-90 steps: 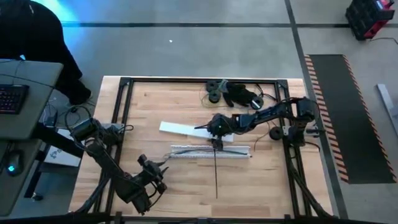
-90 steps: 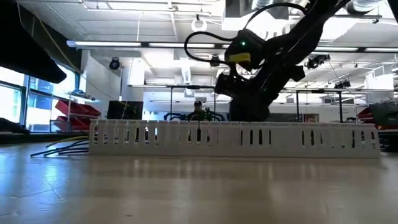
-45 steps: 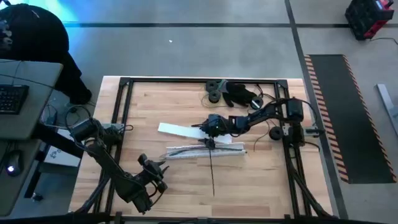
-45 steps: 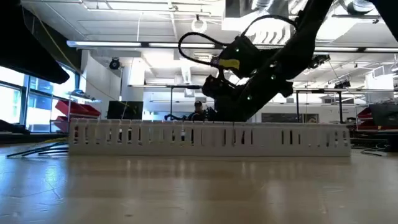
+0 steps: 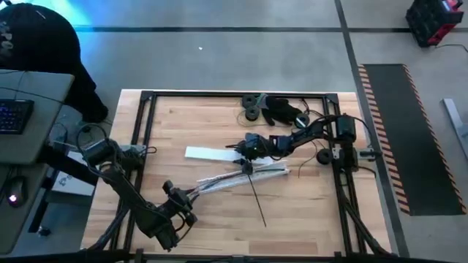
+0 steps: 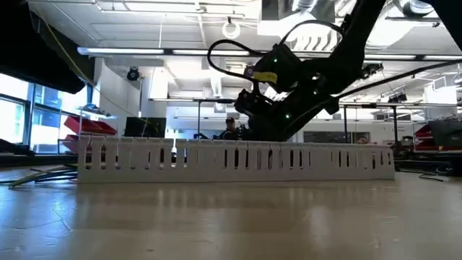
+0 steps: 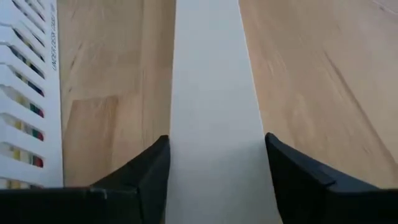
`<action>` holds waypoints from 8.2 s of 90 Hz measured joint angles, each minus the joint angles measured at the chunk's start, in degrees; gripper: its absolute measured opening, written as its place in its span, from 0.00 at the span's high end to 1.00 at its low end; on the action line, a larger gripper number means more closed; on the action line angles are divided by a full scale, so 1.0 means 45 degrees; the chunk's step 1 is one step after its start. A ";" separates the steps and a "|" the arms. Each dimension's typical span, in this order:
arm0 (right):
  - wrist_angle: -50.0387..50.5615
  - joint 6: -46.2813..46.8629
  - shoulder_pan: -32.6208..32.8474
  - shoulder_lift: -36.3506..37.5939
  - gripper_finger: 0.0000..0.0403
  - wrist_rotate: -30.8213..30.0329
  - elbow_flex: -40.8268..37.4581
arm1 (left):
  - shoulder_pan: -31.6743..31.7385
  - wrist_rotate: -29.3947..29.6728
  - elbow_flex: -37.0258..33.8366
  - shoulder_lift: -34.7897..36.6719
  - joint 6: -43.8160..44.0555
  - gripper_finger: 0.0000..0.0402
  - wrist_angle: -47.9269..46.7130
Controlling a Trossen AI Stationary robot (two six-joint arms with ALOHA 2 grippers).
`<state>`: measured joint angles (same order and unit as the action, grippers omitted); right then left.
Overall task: Ziptie cables
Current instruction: Close the white cable duct
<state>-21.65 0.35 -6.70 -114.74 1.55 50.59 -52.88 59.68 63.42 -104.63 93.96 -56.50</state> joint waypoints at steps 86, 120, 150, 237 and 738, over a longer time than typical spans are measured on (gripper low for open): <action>0.1365 -0.0237 0.0019 0.2644 0.85 -0.0180 0.0029 | -0.0406 0.2208 0.0010 0.2412 -0.0464 0.78 -0.0756; 0.1132 0.0269 -0.0606 0.1138 0.87 0.0911 0.0175 | -0.0379 0.1516 0.0010 0.2412 -0.1185 0.78 0.0066; 0.1608 -0.2461 -0.0679 0.0972 0.92 0.3508 0.0330 | -0.0350 0.1525 0.0010 0.2412 -0.2252 0.78 0.0925; 0.1421 -0.2501 -0.0837 -0.0553 0.42 0.1940 0.2674 | 0.5616 -0.2296 -0.0992 0.2422 -0.7751 0.89 0.0064; -0.0403 -0.2313 -0.0635 -0.2476 0.36 0.2305 0.1883 | 0.0845 0.0532 -0.1025 0.2373 -0.3927 0.98 0.2955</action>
<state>-23.46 -10.05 -9.56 -125.89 11.92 59.06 -49.08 62.08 58.81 -93.95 76.29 -43.20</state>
